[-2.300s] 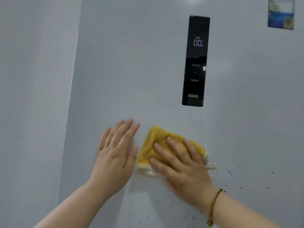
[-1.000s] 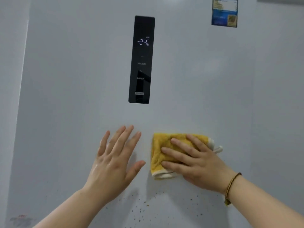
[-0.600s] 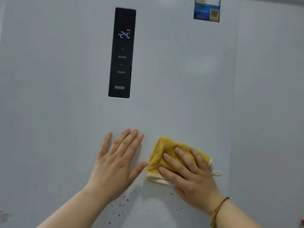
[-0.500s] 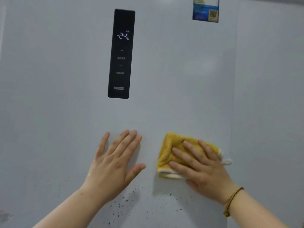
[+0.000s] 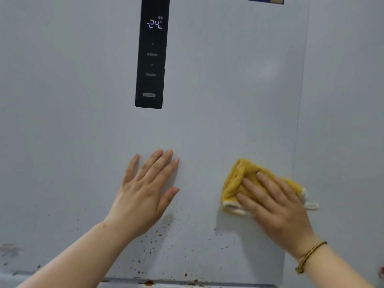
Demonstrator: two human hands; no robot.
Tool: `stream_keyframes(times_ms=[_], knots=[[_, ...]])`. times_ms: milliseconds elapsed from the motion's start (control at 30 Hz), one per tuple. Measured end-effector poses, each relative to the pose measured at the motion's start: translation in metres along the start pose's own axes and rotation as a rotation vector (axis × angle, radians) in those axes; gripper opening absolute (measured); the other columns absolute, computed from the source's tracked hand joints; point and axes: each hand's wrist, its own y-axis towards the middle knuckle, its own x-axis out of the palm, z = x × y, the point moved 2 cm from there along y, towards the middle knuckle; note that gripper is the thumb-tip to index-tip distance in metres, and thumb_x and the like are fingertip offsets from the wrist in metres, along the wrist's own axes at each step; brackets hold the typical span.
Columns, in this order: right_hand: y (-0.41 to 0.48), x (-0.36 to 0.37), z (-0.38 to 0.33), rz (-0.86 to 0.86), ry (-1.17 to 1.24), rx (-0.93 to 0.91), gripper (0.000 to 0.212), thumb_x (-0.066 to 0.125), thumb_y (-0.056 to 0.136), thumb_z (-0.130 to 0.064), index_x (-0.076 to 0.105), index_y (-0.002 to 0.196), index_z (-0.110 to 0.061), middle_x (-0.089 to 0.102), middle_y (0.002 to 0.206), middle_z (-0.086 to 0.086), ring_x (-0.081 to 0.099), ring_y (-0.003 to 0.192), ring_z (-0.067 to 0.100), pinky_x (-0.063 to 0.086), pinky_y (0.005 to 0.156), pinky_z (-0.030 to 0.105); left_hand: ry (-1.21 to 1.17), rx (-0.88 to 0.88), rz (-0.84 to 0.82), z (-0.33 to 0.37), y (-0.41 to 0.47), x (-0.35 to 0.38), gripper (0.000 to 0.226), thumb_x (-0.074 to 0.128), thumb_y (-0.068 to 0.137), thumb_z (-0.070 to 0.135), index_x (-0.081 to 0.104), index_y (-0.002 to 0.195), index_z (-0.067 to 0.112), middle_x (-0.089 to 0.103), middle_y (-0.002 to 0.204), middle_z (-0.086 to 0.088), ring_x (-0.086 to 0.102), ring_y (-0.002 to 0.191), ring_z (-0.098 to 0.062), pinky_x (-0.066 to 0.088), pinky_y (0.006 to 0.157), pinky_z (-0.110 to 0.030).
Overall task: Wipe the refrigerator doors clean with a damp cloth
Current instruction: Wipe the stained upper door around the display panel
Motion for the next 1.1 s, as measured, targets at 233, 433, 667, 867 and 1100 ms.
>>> stream_keyframes(times_ms=[233,433,667,867,1100], knots=[[0.009,-0.006,-0.016,0.033,0.122,0.362,0.03,0.026,0.099,-0.023,0.05,0.115,-0.017,0.05,0.123,0.006,0.041,0.117,0.034,0.037,0.091,0.048,-0.085,-0.063,-0.058,0.008,-0.001,-0.003,0.046,0.019,0.096,0.039,0.032,0.133,0.015,0.034,0.138,0.002,0.025,0.13,-0.013,0.002,0.109,-0.032],[0.046,-0.048,-0.037,-0.262,1.05,0.597,0.046,0.042,0.069,-0.024,0.061,0.097,-0.055,0.06,0.107,-0.034,0.052,0.109,-0.009,0.037,0.09,0.002,-0.48,-0.171,-0.275,0.025,-0.005,-0.024,0.058,0.04,0.093,0.039,-0.009,0.121,0.053,-0.018,0.131,0.036,-0.025,0.11,0.034,-0.019,0.106,-0.009],[0.091,-0.034,-0.094,-0.682,1.912,0.873,0.036,0.047,0.058,-0.012,0.074,0.067,-0.034,0.069,0.066,-0.01,0.063,0.062,0.0,0.049,0.055,0.012,-0.819,-0.352,-0.299,-0.004,-0.03,-0.063,0.051,0.068,0.055,0.053,0.045,0.1,0.057,0.018,0.124,0.046,0.022,0.13,0.01,0.018,0.105,-0.011],[0.122,-0.004,-0.206,-0.854,2.604,0.973,0.055,0.081,0.054,-0.032,0.07,0.103,-0.009,0.07,0.104,0.013,0.068,0.091,0.024,0.056,0.072,0.03,-0.934,-0.812,-0.208,-0.084,-0.102,-0.102,0.011,0.068,0.079,0.027,0.059,0.074,0.027,0.063,0.084,0.018,0.06,0.079,0.003,0.046,0.074,-0.012],[0.189,-0.025,-0.389,-0.876,3.037,1.016,0.07,0.034,0.096,-0.045,0.012,0.143,0.001,0.013,0.149,0.023,0.013,0.138,0.037,0.01,0.116,0.047,-0.745,-1.285,0.022,-0.202,-0.232,-0.19,0.012,0.054,0.089,0.023,0.052,0.078,0.019,0.057,0.076,0.0,0.055,0.074,-0.018,0.048,0.077,-0.04]])
